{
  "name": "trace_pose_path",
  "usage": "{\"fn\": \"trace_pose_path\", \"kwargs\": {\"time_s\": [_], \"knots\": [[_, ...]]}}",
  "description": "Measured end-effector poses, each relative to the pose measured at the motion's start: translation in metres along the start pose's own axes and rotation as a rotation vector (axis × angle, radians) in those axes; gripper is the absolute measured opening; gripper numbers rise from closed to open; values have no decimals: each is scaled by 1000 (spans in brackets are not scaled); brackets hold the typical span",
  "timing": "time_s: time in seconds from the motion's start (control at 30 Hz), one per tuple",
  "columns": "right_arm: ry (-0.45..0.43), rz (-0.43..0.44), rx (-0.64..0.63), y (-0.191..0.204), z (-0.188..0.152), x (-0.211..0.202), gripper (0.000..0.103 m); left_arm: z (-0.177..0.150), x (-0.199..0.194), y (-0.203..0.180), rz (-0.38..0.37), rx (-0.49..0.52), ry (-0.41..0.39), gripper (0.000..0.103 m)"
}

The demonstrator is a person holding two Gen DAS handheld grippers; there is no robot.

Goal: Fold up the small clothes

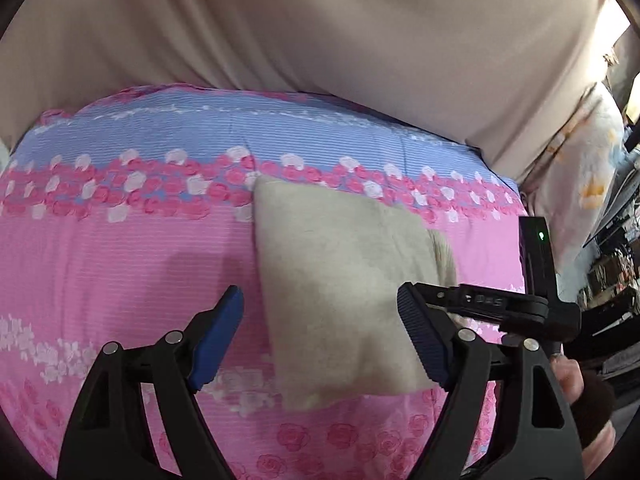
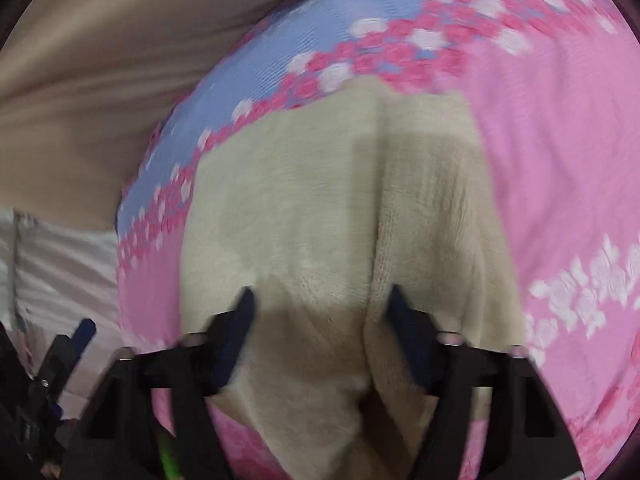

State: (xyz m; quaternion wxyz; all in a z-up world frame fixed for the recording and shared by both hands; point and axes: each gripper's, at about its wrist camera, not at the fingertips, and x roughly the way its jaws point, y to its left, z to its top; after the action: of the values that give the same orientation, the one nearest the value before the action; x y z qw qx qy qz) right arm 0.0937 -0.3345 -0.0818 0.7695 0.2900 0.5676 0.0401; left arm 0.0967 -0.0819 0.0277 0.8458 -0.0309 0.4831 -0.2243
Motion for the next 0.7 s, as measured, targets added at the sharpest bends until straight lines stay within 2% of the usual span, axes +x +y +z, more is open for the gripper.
{"fn": "trace_pose_path", "kwargs": {"time_s": [0.1, 0.17, 0.2, 0.27, 0.3, 0.33, 0.4, 0.47, 0.53, 0.57, 0.63, 0.7], "knots": [[-118, 16, -58, 22, 18, -35, 14, -5, 2, 4, -1, -29, 15, 77], [-163, -16, -107, 24, 25, -56, 14, -5, 3, 3, -8, -30, 19, 77], [-149, -55, -131, 17, 27, -54, 15, -6, 6, 1, -15, -23, 26, 77], [-57, -146, -134, -11, 27, -28, 27, -7, 12, -3, -30, -10, 49, 77], [5, -188, -112, -32, 21, -13, 39, -7, 17, -5, -42, -2, 66, 77], [39, -193, -83, -48, 15, -1, 40, -9, 25, -9, -58, 7, 97, 77], [-18, -130, -22, -58, 2, -15, 40, -10, 37, -11, -75, 11, 136, 77], [-110, -87, 9, -51, 0, -42, 40, -12, 45, -12, -75, 7, 160, 77], [-169, -69, -23, -35, 9, -59, 40, -12, 51, -13, -83, -1, 167, 77], [-175, -73, -44, -29, 15, -60, 40, -11, 54, -15, -82, 4, 172, 77], [-159, -110, -77, -21, 33, -48, 53, -10, 59, -21, -75, 29, 178, 77], [-99, -132, -61, -26, 49, -18, 55, -8, 61, -30, -70, 65, 171, 77]]}}
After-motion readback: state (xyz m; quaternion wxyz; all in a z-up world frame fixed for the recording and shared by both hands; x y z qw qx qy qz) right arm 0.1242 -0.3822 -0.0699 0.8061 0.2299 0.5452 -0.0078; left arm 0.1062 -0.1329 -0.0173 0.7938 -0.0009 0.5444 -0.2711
